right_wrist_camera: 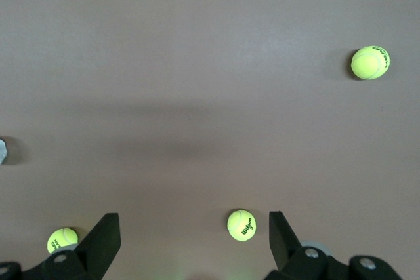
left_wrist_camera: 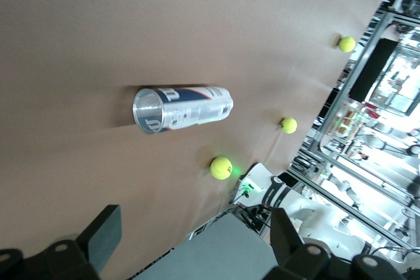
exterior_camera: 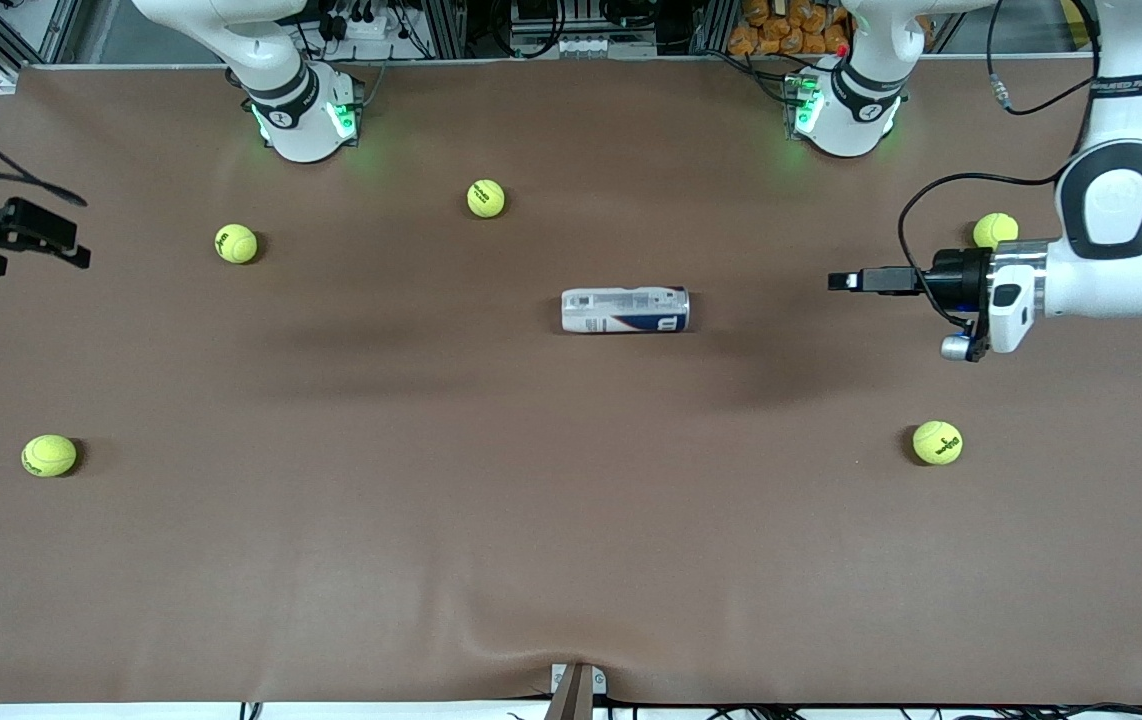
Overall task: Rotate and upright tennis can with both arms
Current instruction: 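Move the left gripper to the open end of the can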
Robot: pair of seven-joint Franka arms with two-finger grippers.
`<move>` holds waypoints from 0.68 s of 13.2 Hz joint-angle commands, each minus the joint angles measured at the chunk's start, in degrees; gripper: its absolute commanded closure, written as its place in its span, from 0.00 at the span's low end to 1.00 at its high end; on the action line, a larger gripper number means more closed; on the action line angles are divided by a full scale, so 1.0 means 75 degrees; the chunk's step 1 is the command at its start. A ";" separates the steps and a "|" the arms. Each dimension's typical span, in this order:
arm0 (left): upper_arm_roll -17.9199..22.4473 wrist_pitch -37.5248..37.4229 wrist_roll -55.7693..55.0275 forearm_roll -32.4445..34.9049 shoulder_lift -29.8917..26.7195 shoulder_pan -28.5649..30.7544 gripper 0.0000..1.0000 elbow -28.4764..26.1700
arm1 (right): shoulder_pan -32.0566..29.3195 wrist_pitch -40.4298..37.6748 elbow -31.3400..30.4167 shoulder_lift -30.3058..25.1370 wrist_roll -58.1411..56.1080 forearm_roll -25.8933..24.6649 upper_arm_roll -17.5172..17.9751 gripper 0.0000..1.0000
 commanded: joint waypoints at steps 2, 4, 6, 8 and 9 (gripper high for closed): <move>-0.0172 0.0678 0.0854 -0.0823 -0.0080 -0.0054 0.00 -0.0932 | -0.0189 0.0783 -0.0493 -0.0686 0.0008 -0.0363 0.0445 0.00; -0.0337 0.1031 0.1825 -0.1268 0.0270 -0.0054 0.00 -0.1226 | -0.0131 0.0773 -0.0528 -0.0874 0.0020 -0.0363 0.0433 0.00; -0.0349 0.1044 0.2669 -0.1748 0.0925 -0.0054 0.00 -0.1239 | -0.0107 0.0610 -0.0470 -0.1027 0.0008 -0.0410 0.0399 0.00; -0.0396 0.1067 0.3304 -0.2229 0.1465 -0.0124 0.00 -0.1239 | -0.0189 0.0176 -0.0271 -0.0992 -0.0027 -0.0398 0.0386 0.00; -0.0512 0.1160 0.3584 -0.2487 0.1699 -0.0159 0.00 -0.1239 | -0.0177 0.0116 -0.0271 -0.1004 -0.0236 -0.0421 0.0398 0.00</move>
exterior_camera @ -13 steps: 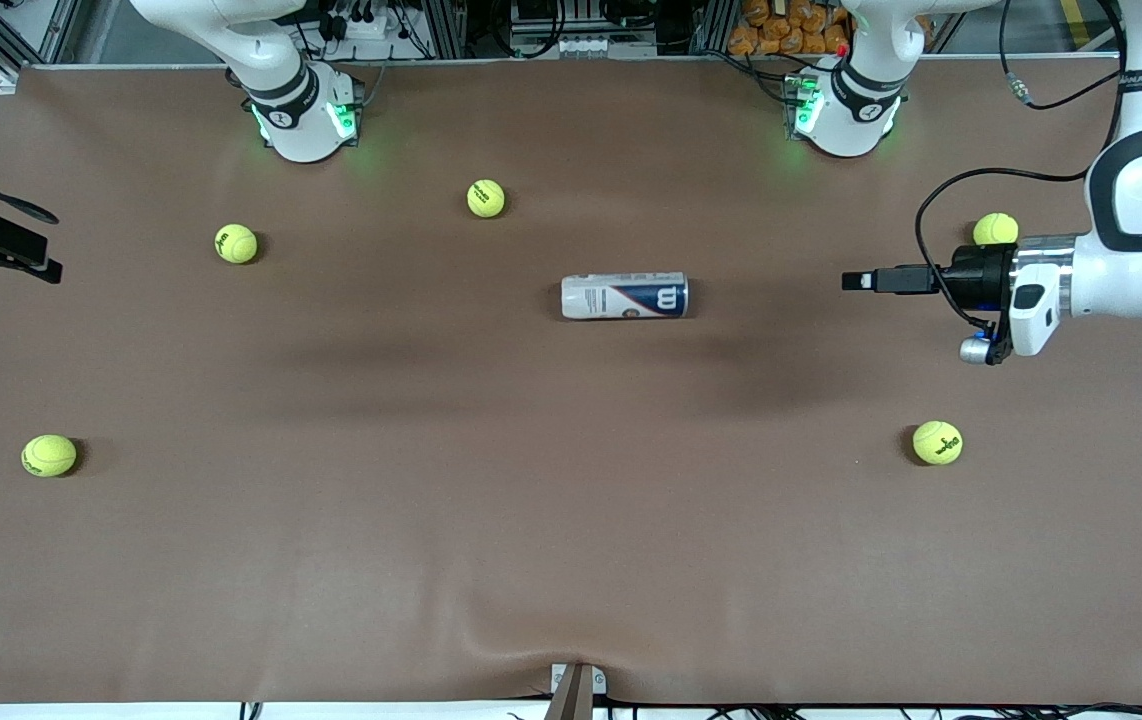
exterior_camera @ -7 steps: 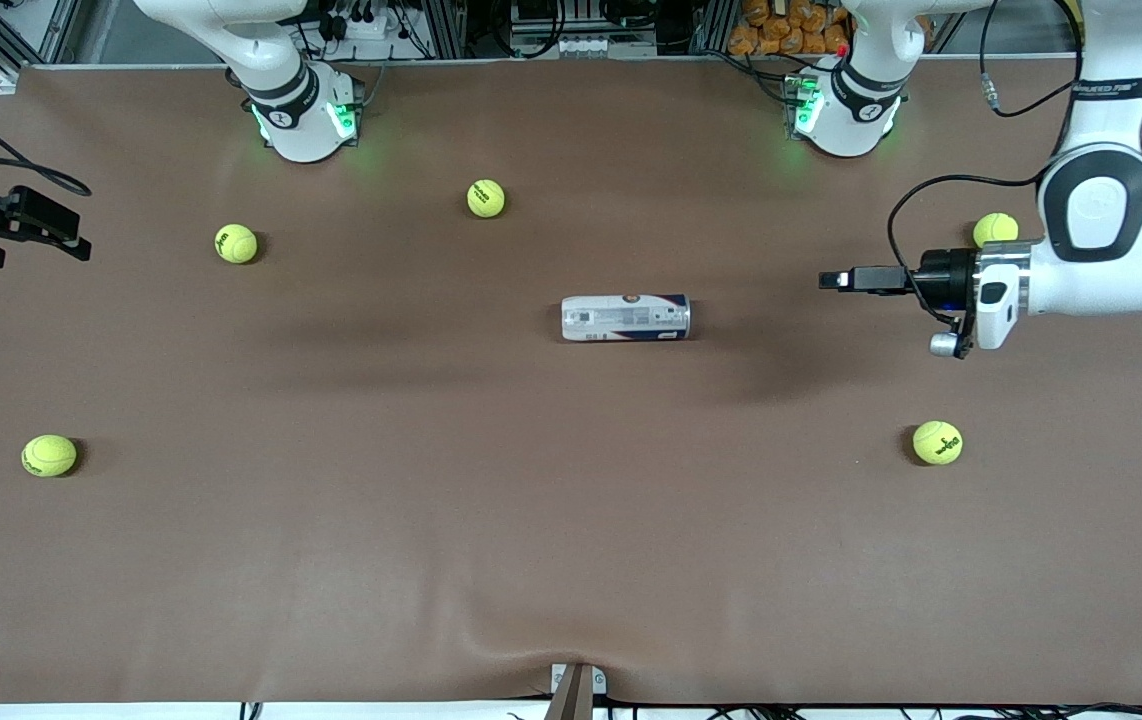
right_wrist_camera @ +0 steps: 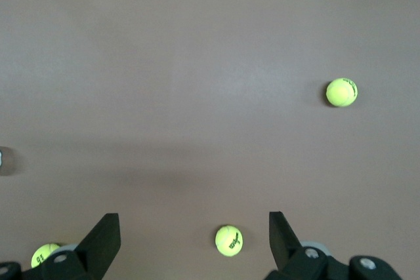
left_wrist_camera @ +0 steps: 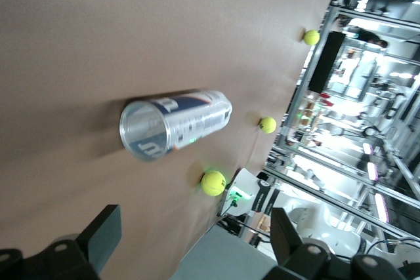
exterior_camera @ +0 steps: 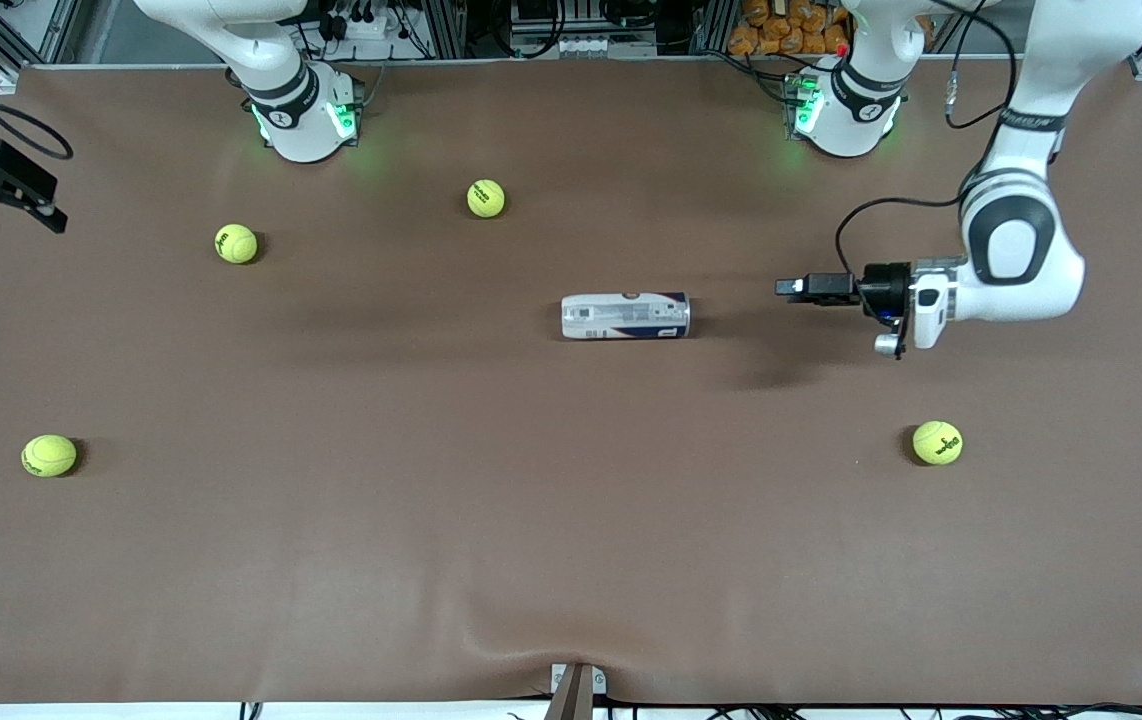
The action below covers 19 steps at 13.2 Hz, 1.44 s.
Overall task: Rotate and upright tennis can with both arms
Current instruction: 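Move the left gripper to the open end of the can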
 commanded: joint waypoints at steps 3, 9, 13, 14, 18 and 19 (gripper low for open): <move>-0.0373 0.0281 0.0957 -0.0925 0.0826 -0.0092 0.00 0.0079 | -0.0574 -0.0128 -0.0093 -0.0112 -0.0845 -0.0094 -0.0110 0.00; -0.0759 0.0702 0.1353 -0.1568 0.0967 -0.0209 0.00 -0.0213 | -0.0518 -0.0233 0.0093 -0.0054 -0.0705 -0.0058 0.0075 0.00; -0.1240 0.1312 0.1907 -0.2343 0.1072 -0.0209 0.00 -0.0519 | -0.0201 -0.0526 0.0211 -0.0042 -0.0051 -0.0117 0.0662 0.00; -0.1310 0.1324 0.1907 -0.2472 0.1084 -0.0209 0.00 -0.0565 | -0.0073 -0.0526 0.0211 -0.0030 -0.0049 -0.0105 0.0686 0.00; -0.1615 0.1605 0.1919 -0.3092 0.1084 -0.0291 0.00 -0.0730 | 0.0116 -0.0900 0.0118 -0.0124 -0.0014 -0.0058 0.0686 0.00; -0.1639 0.1722 0.1907 -0.3233 0.1096 -0.0419 0.00 -0.0718 | 0.0104 -0.0936 0.0118 -0.0124 -0.0014 -0.0058 0.0674 0.00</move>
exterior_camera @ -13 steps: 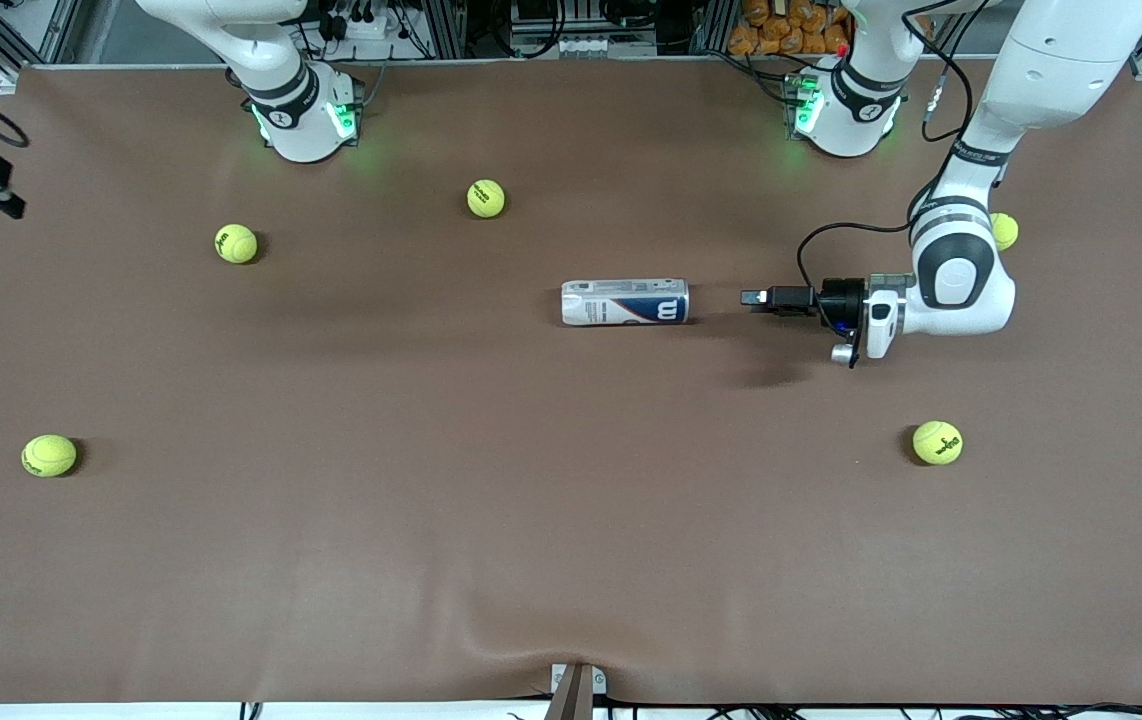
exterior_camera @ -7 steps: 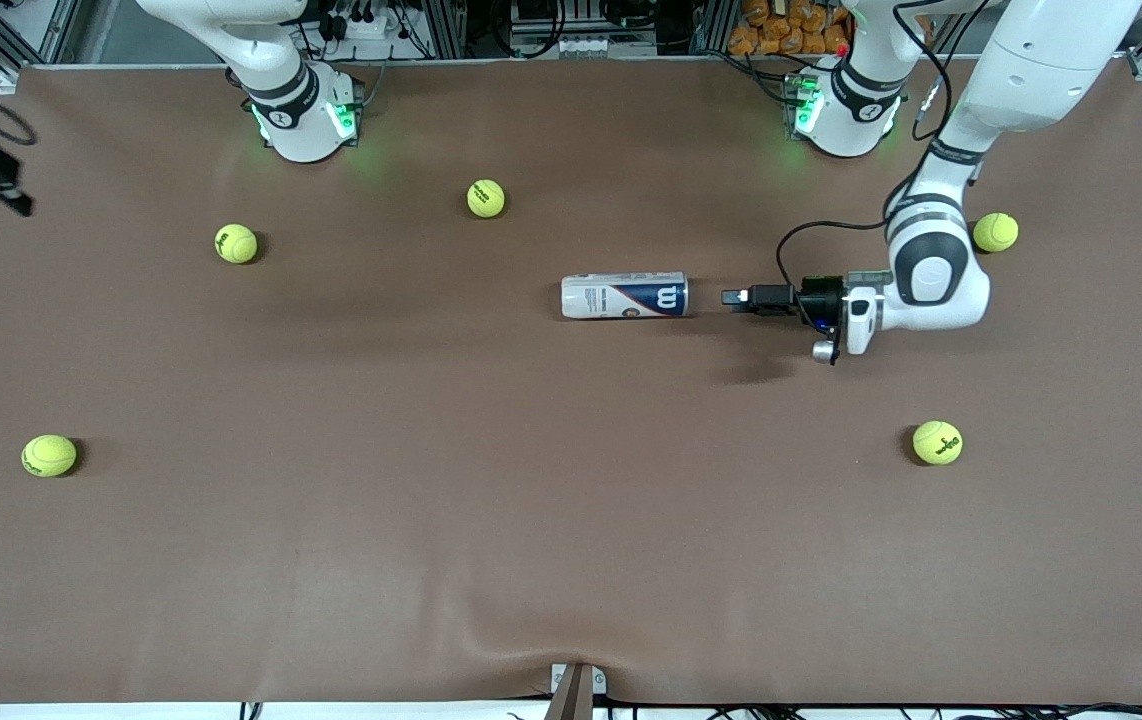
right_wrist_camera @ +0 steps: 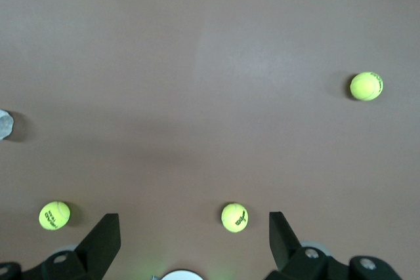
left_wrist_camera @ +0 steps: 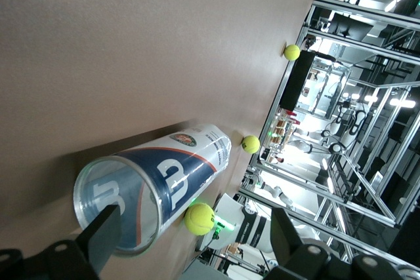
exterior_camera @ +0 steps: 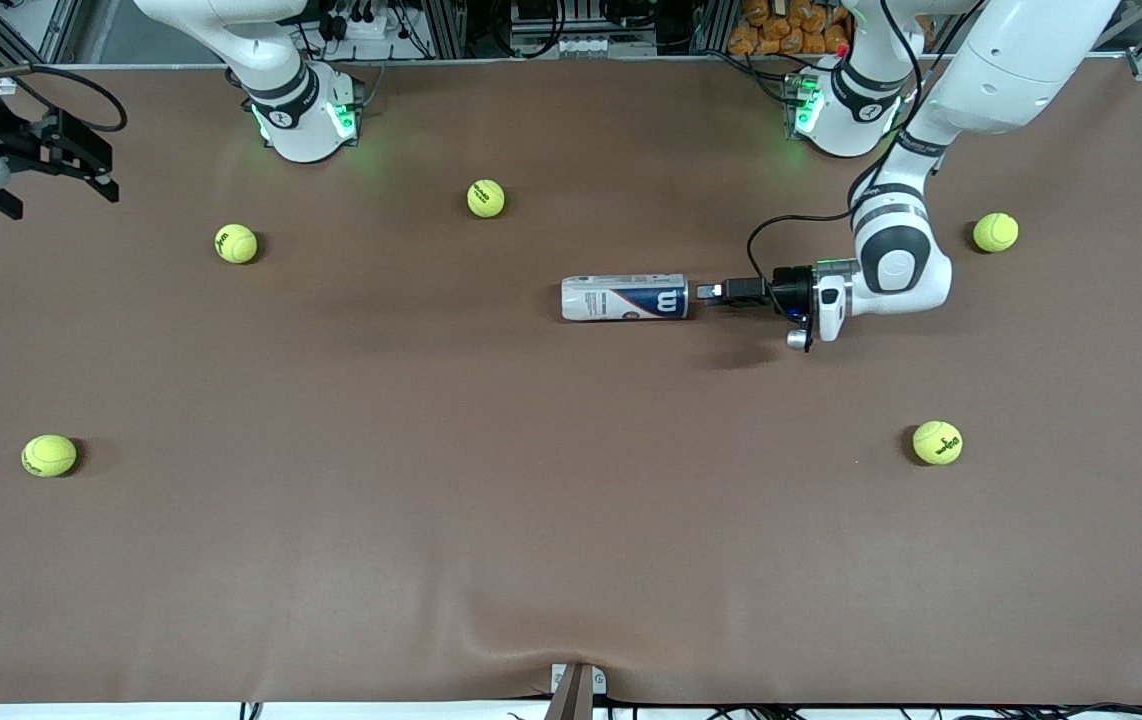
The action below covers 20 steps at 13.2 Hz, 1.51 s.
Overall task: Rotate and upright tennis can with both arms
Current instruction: 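Grip the can's open end with the left gripper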
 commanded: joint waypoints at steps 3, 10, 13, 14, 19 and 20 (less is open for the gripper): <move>-0.0119 0.0415 0.0198 -0.0820 0.0058 -0.0449 0.00 -0.0039 | -0.0148 -0.0295 -0.0007 -0.0127 0.0114 0.0003 -0.0087 0.00; -0.0119 0.0720 0.0245 -0.0821 0.0094 -0.0520 1.00 0.0090 | -0.0500 -0.0212 -0.0018 -0.0220 0.0125 0.0155 -0.0040 0.00; -0.0119 0.0720 0.0245 -0.0821 0.0106 -0.0590 1.00 0.0136 | -0.0524 -0.0154 -0.0100 -0.0244 0.0125 0.0190 -0.0052 0.00; -0.0119 0.0754 0.0245 -0.0821 0.0117 -0.0602 1.00 0.0195 | -0.0535 -0.0154 -0.0112 -0.0244 0.0125 0.0214 -0.0052 0.00; -0.0119 0.0953 -0.0525 -0.0798 0.0001 -0.0999 1.00 0.0639 | -0.0523 -0.0014 -0.0030 -0.0244 0.0114 0.0179 -0.0028 0.00; -0.0119 0.1116 -0.1016 -0.0704 -0.0151 -0.1105 1.00 0.0757 | -0.0558 0.0103 0.0005 -0.0232 0.0125 0.0202 -0.0075 0.00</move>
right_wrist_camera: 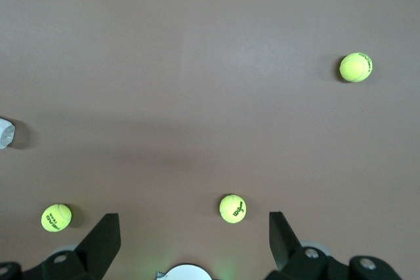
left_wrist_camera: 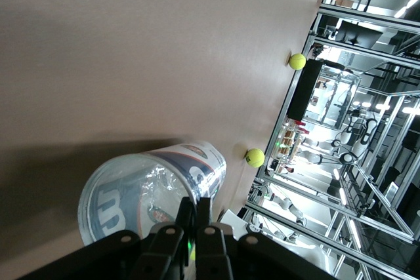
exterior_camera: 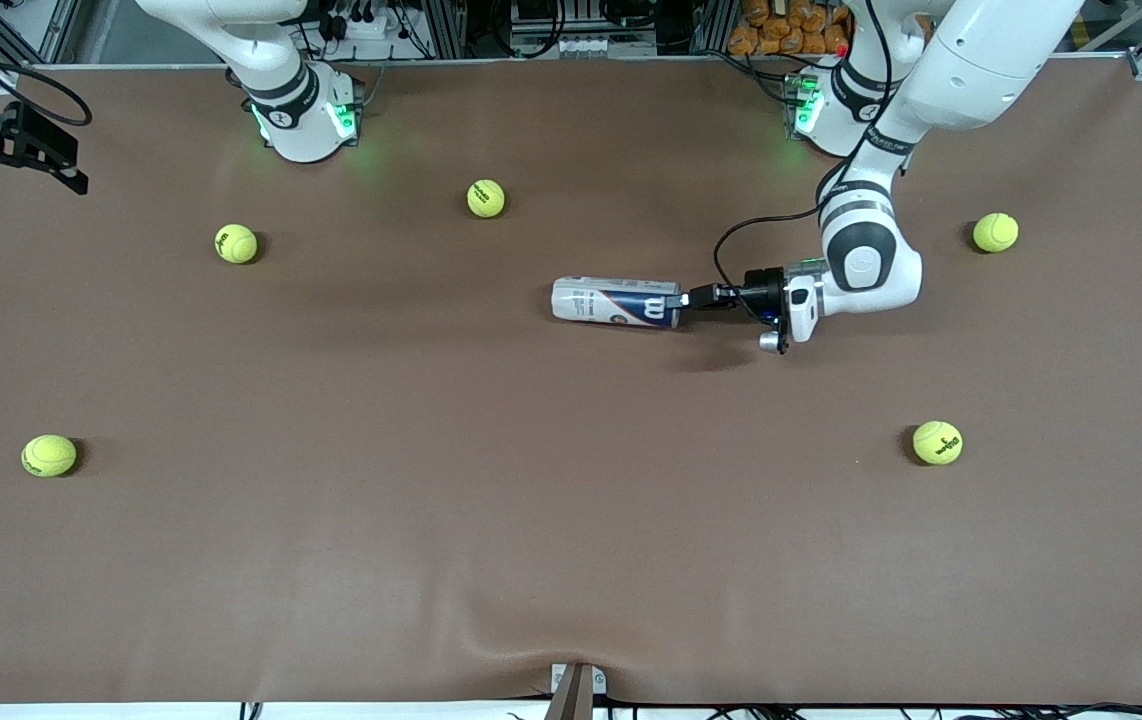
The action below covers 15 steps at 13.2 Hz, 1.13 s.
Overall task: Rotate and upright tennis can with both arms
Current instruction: 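Grip the can's open end with the left gripper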
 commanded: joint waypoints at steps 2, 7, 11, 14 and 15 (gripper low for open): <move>-0.0025 0.0655 -0.1486 0.0401 -0.0471 -0.0448 1.00 0.0481 | -0.0132 0.0145 0.0096 -0.0137 0.0103 0.0100 0.0003 0.00; -0.0025 0.0949 -0.3550 0.1622 -0.1081 -0.0706 1.00 0.0858 | -0.0273 0.0039 0.0107 -0.0137 0.0549 0.0100 0.0015 0.00; -0.0037 0.1031 -0.5751 0.3411 -0.1269 -0.0894 1.00 0.1606 | -0.0226 -0.0301 0.0107 -0.0184 0.0256 0.0077 0.0073 0.00; -0.0048 0.1032 -0.7134 0.4642 -0.1363 -0.1115 1.00 0.2145 | -0.0238 -0.0184 0.0107 -0.0160 -0.0070 0.0088 0.0027 0.00; -0.0048 0.1032 -0.7661 0.5192 -0.1375 -0.1174 1.00 0.2333 | -0.0250 -0.0149 0.0119 -0.0160 -0.0397 0.0088 0.0027 0.00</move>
